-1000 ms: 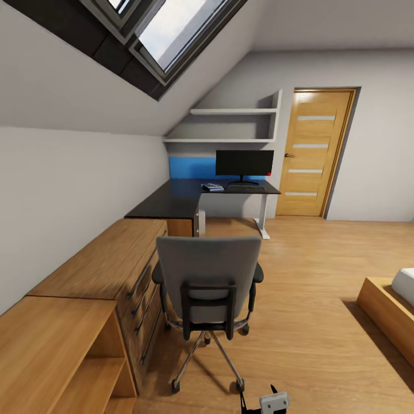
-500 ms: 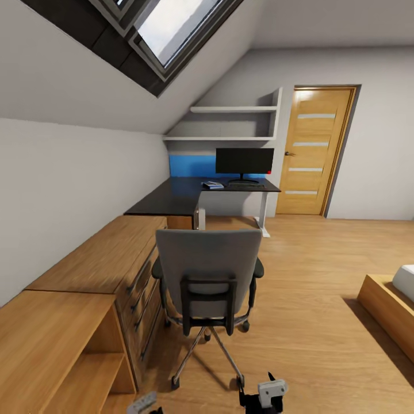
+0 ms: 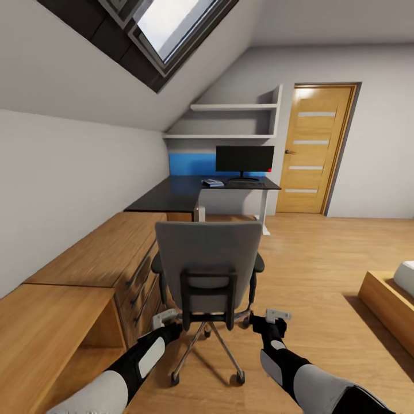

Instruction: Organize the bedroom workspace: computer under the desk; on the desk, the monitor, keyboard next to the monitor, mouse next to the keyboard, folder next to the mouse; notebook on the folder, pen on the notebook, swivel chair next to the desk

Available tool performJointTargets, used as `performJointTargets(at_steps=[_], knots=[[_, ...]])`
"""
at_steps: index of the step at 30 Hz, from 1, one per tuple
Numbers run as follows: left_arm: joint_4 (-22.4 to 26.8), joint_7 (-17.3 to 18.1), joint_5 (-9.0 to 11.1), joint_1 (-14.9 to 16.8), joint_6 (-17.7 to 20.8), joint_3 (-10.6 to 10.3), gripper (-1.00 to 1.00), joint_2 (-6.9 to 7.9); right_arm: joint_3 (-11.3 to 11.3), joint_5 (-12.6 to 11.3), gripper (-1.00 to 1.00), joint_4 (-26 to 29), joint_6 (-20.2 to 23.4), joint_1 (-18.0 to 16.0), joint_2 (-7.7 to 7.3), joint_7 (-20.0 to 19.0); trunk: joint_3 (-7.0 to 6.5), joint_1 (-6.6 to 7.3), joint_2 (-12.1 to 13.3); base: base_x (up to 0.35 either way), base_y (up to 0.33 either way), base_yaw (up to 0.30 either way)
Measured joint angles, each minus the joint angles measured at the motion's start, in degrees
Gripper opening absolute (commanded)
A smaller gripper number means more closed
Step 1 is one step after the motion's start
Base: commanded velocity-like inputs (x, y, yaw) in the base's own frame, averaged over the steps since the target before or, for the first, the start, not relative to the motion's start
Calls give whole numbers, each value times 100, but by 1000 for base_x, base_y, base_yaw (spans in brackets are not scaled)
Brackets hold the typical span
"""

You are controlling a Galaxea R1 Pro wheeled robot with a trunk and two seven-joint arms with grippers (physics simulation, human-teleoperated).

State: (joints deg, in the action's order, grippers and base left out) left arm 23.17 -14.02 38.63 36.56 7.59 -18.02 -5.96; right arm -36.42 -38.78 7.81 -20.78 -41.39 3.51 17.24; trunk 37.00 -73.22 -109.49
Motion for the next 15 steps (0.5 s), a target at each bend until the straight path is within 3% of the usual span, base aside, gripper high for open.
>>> performJointTargets(at_steps=[1, 3, 7, 11, 15], knots=[[-2, 2, -50, 10, 5, -1, 100, -17, 2, -4, 100, 2, 33, -10, -13, -2, 18, -22, -40, 0, 0, 0], [8, 3, -439, 51, 17, -3, 100, -101, 7, -13, 100, 8, 112, -36, -45, -14, 54, -66, -120, 0, 0, 0], [-31, -5, -826, 256, 78, 2, 100, -213, 1, -16, 100, 11, 142, -46, -52, -33, 126, -154, -281, 0, 0, 0], [-470, -10, -961, 365, 297, 4, 100, -247, -65, 11, 100, 1, 144, -49, -27, -99, 198, -242, -441, 0, 0, 0], [-604, -7, -990, 375, 312, -40, 100, -250, -83, 25, 100, -26, 139, -49, 2, -283, 270, -330, -602, 0, 0, 0]])
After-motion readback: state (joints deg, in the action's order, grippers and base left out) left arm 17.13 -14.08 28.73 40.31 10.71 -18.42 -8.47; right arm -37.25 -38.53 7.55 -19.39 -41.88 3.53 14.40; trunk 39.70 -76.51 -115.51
